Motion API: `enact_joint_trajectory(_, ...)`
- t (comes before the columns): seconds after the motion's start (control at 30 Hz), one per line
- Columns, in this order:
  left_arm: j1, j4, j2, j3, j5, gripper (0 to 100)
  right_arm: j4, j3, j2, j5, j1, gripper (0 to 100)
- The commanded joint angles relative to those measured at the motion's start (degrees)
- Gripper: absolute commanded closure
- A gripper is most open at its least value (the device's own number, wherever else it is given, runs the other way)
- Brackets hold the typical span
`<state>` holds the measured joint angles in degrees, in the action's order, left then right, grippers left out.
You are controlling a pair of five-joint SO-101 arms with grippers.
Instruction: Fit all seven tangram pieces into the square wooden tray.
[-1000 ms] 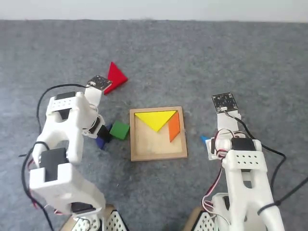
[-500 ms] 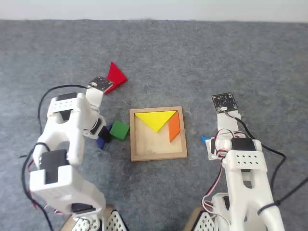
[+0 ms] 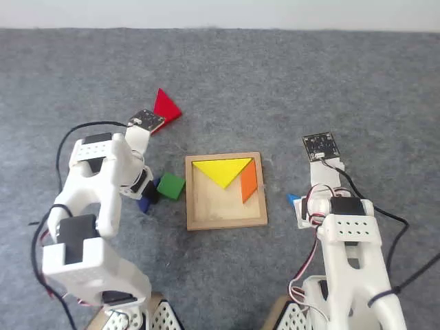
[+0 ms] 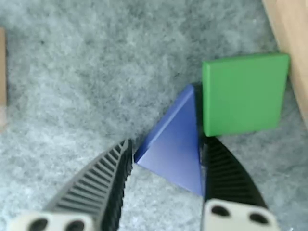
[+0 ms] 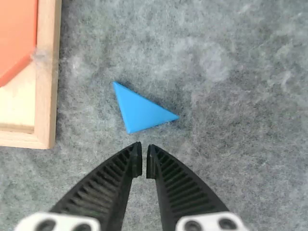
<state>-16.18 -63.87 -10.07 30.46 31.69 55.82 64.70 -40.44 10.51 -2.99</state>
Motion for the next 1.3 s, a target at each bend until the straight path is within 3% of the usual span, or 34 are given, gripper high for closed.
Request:
enact_joint_trajectory(0.0, 0.3, 0.4, 2.2, 1.9, 0.4, 78, -0.9, -0.5, -2.2, 0.5, 0.7, 96.7)
enact_joint_trajectory(0.23, 0.3, 0.4, 2.2, 1.9, -4.3, 78, -0.9, -0.5, -2.2, 0.5, 0.7, 96.7)
enact_joint_trajectory(1.03, 0.3, 0.4, 2.3, 2.1, -4.5, 82, -0.9, -0.5, -2.2, 0.5, 0.7, 96.7)
enact_joint_trajectory(1.27, 0.3, -3.6, 4.7, 1.4, -4.4, 82, -1.4, -0.4, -2.2, 0.5, 0.7, 96.7)
